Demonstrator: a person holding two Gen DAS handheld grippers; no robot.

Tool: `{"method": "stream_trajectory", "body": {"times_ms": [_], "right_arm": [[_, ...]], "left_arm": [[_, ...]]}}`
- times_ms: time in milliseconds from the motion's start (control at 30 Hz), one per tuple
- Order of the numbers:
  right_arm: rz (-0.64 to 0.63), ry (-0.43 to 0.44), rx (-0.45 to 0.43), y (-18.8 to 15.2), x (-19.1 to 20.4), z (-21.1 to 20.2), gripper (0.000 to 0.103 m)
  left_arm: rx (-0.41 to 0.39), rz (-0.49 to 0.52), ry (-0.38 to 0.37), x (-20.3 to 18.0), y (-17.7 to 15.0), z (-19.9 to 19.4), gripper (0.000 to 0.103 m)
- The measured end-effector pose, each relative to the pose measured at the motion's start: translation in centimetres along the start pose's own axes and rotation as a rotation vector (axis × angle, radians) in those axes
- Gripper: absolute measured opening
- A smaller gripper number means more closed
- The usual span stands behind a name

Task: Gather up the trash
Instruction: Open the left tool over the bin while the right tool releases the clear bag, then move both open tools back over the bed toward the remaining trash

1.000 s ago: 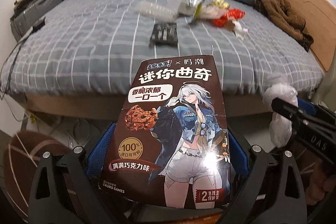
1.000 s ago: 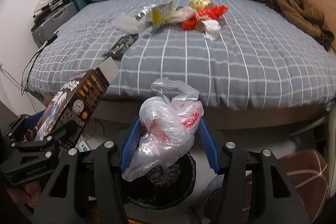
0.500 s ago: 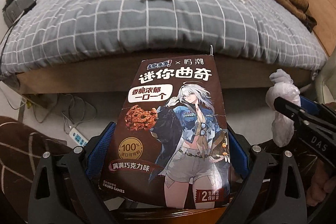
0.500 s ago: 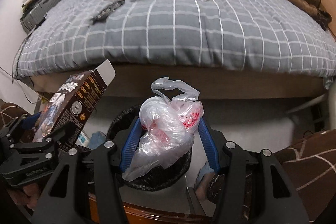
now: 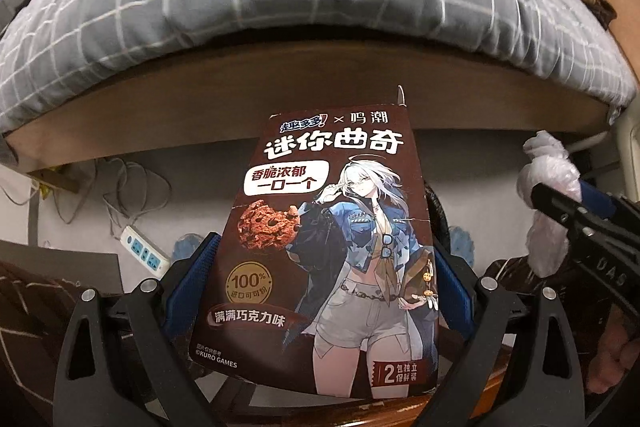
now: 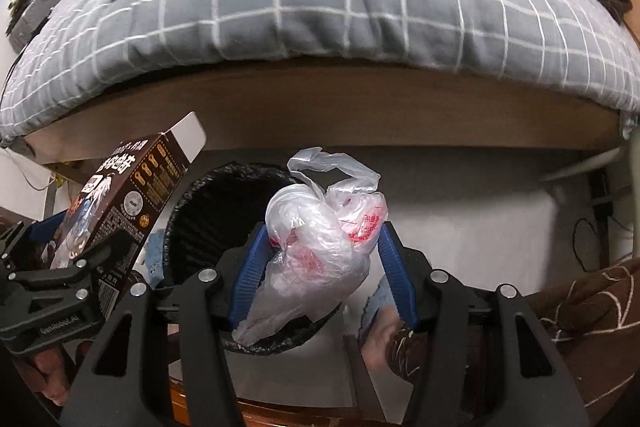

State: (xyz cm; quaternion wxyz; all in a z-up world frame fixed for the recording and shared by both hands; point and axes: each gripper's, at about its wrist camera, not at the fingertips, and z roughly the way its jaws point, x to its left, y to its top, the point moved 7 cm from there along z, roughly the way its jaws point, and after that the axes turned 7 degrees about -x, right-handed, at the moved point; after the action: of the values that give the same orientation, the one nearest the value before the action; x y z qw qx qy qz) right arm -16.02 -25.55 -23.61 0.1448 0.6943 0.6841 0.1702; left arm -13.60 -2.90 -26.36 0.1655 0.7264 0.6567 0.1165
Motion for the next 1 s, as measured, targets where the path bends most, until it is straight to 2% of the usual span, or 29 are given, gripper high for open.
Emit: {"method": "stream_trajectory", "body": {"times_ms": [300, 467, 733, 1000], "right_arm": [[0.047, -0.042, 0.010, -1.0, -3.2, 0.0, 0.054], [0.042, -0.044, 0.023, -1.5, -3.2, 0.4, 0.054], [0.004, -0.004, 0.056, -1.2, 0.0, 2.8, 0.054], [-0.039, 0.032, 0.069, -0.5, 3.8, 3.4, 0.054]], "left_arm": [[0.063, 0.066, -0.012, -2.8, -1.0, 3.2, 0.093], [0.076, 0.074, -0.008, -3.0, -1.6, 4.5, 0.096], [0.087, 0.052, 0.030, -1.0, -2.1, 5.4, 0.096], [0.051, 0.027, 0.068, 1.8, -2.1, 3.8, 0.097]]}}
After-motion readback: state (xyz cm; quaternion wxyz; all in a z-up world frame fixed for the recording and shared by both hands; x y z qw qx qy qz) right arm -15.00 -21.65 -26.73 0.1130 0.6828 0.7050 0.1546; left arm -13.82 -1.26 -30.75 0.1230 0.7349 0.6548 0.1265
